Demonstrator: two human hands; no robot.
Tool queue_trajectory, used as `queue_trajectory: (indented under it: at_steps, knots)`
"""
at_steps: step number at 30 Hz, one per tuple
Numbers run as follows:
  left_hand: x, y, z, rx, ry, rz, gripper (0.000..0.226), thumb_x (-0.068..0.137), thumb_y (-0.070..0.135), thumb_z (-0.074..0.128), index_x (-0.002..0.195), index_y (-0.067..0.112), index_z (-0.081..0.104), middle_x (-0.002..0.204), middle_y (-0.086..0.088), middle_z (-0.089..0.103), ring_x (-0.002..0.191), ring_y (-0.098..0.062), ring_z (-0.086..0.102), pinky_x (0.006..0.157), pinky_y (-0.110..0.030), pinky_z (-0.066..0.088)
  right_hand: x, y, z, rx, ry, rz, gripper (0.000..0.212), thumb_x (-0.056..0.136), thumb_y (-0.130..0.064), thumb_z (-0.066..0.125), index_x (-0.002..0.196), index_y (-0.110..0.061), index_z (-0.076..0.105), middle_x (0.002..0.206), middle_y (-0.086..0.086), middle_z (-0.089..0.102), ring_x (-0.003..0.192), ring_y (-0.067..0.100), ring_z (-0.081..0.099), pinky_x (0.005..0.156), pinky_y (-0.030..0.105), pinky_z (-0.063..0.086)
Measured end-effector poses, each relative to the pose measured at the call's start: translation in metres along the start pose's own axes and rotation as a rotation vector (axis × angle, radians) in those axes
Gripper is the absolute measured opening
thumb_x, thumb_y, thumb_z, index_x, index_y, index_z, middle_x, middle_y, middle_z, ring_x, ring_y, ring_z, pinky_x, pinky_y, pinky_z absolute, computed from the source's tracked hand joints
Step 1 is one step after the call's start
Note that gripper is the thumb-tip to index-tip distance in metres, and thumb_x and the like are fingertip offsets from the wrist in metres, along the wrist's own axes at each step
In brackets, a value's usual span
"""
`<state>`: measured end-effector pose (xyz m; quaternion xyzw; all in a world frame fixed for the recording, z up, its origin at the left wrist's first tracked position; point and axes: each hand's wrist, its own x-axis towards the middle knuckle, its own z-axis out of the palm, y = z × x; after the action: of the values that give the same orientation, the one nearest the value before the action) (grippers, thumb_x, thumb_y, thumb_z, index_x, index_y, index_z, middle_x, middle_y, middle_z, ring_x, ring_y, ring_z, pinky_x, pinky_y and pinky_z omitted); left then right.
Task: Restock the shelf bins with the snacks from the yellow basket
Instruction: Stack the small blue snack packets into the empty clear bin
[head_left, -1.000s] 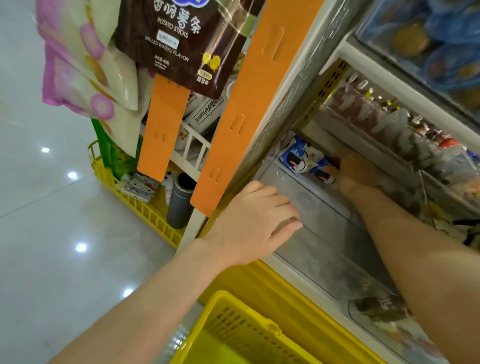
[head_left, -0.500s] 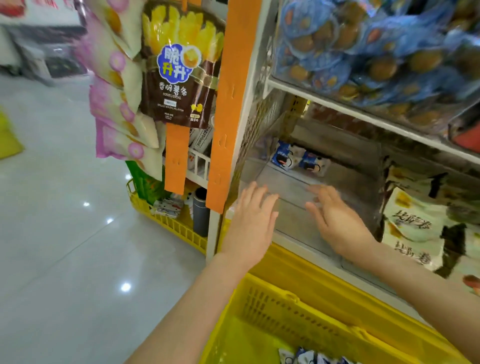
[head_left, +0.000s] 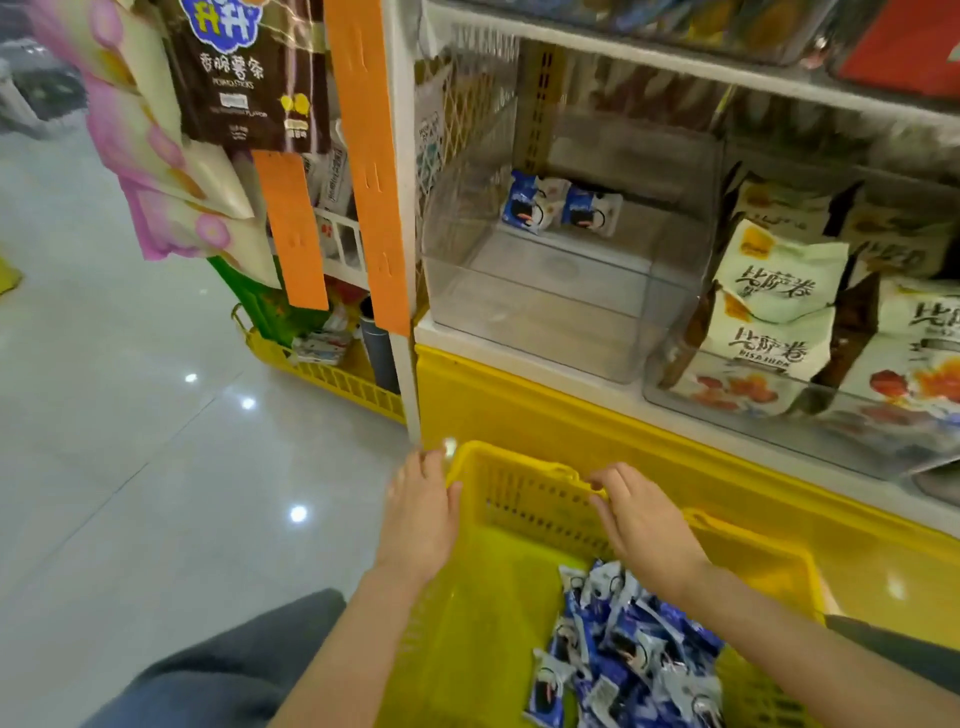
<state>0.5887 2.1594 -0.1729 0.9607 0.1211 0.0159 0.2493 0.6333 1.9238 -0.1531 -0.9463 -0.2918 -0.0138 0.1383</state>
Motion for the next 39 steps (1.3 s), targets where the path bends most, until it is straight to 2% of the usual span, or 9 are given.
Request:
queue_trajectory:
  at_steps: [5, 9, 14, 21, 26, 30, 34, 37, 39]
  knots:
    - [-0.015, -0.043, 0.034, -0.102, -0.150, -0.265, 0.039, 0.099, 0.023, 0.035, 0.133, 0.004, 0.041, 0.132, -0.020, 0.044, 0.120, -0.036, 0.045, 0.096, -0.042, 0.036, -0.031, 0.051, 0.068, -0.015, -0.443, 0.207, 0.036, 0.102, -0.026, 0.033, 0.136, -0.014, 0.038, 0.135, 0.005, 0.043, 0.124, 0.019, 0.041, 0.099, 0.027, 0.033]
    - [-0.027, -0.056, 0.053, -0.261, -0.177, -0.328, 0.037, 0.100, 0.036, 0.026, 0.100, 0.010, 0.053, 0.095, -0.019, 0.062, 0.093, -0.035, 0.059, 0.071, -0.035, 0.037, -0.065, 0.074, 0.101, -0.018, -0.738, 0.306, 0.047, 0.102, -0.027, 0.037, 0.144, -0.011, 0.026, 0.146, 0.010, 0.033, 0.131, 0.025, 0.035, 0.108, 0.033, 0.031]
    - [-0.027, -0.055, 0.060, -0.297, -0.084, -0.258, 0.032, 0.100, 0.031, 0.031, 0.089, 0.009, 0.051, 0.075, -0.016, 0.059, 0.076, -0.035, 0.059, 0.061, -0.035, 0.034, -0.095, 0.075, 0.124, 0.084, -0.934, 0.476, 0.065, 0.097, -0.033, 0.048, 0.149, -0.014, 0.013, 0.155, 0.008, 0.020, 0.140, 0.024, 0.025, 0.113, 0.036, 0.028]
    - [-0.026, -0.053, 0.062, -0.234, -0.079, -0.244, 0.030, 0.100, 0.031, 0.030, 0.090, 0.008, 0.047, 0.075, -0.018, 0.057, 0.074, -0.038, 0.057, 0.061, -0.036, 0.035, -0.104, 0.058, 0.137, 0.085, -0.796, 0.653, 0.067, 0.091, -0.024, 0.060, 0.144, -0.007, 0.022, 0.138, 0.013, 0.045, 0.125, 0.027, 0.046, 0.099, 0.036, 0.043]
    - [-0.027, -0.036, 0.054, -0.155, -0.051, -0.269, 0.025, 0.100, 0.023, 0.035, 0.112, 0.007, 0.049, 0.105, -0.019, 0.057, 0.097, -0.037, 0.055, 0.077, -0.040, 0.041, -0.087, 0.040, 0.120, 0.269, -0.654, 0.616, 0.054, 0.089, -0.024, 0.062, 0.136, -0.007, 0.042, 0.137, 0.011, 0.049, 0.121, 0.024, 0.050, 0.101, 0.033, 0.043]
    - [-0.036, -0.008, 0.048, -0.018, 0.091, 0.085, 0.035, 0.078, -0.008, 0.057, 0.112, 0.001, 0.057, 0.104, -0.019, 0.058, 0.093, -0.038, 0.055, 0.080, -0.044, 0.045, -0.074, 0.017, 0.089, 0.524, -0.454, 0.622, 0.060, 0.087, -0.027, 0.065, 0.138, -0.008, 0.041, 0.137, 0.009, 0.051, 0.121, 0.022, 0.052, 0.100, 0.031, 0.043]
    - [-0.062, 0.028, 0.066, -0.466, -0.241, -0.130, 0.036, 0.093, 0.024, 0.053, 0.127, 0.012, 0.046, 0.119, -0.003, 0.051, 0.106, -0.017, 0.050, 0.089, -0.028, 0.041, -0.073, -0.009, 0.058, 0.714, -0.294, 0.633, 0.052, 0.086, -0.033, 0.066, 0.128, -0.010, 0.047, 0.114, -0.001, 0.059, 0.105, 0.019, 0.057, 0.077, 0.013, 0.047]
    - [-0.087, 0.041, 0.081, -0.842, -0.569, -0.391, 0.025, 0.093, 0.035, 0.049, 0.114, 0.020, 0.050, 0.113, 0.003, 0.056, 0.095, -0.005, 0.055, 0.071, -0.015, 0.044, -0.084, -0.031, 0.045, 0.857, -0.170, 0.619, 0.041, 0.085, -0.023, 0.067, 0.119, -0.013, 0.046, 0.100, -0.011, 0.053, 0.091, 0.003, 0.053, 0.065, 0.004, 0.043]
    - [-0.100, 0.042, 0.088, -0.984, -0.602, -0.446, 0.018, 0.092, 0.032, 0.051, 0.106, 0.021, 0.056, 0.099, 0.007, 0.064, 0.080, 0.002, 0.060, 0.062, -0.011, 0.045, -0.096, -0.043, 0.046, 0.906, -0.198, 0.578, 0.038, 0.088, -0.019, 0.064, 0.121, -0.013, 0.046, 0.109, -0.006, 0.054, 0.092, 0.001, 0.053, 0.069, 0.004, 0.044]
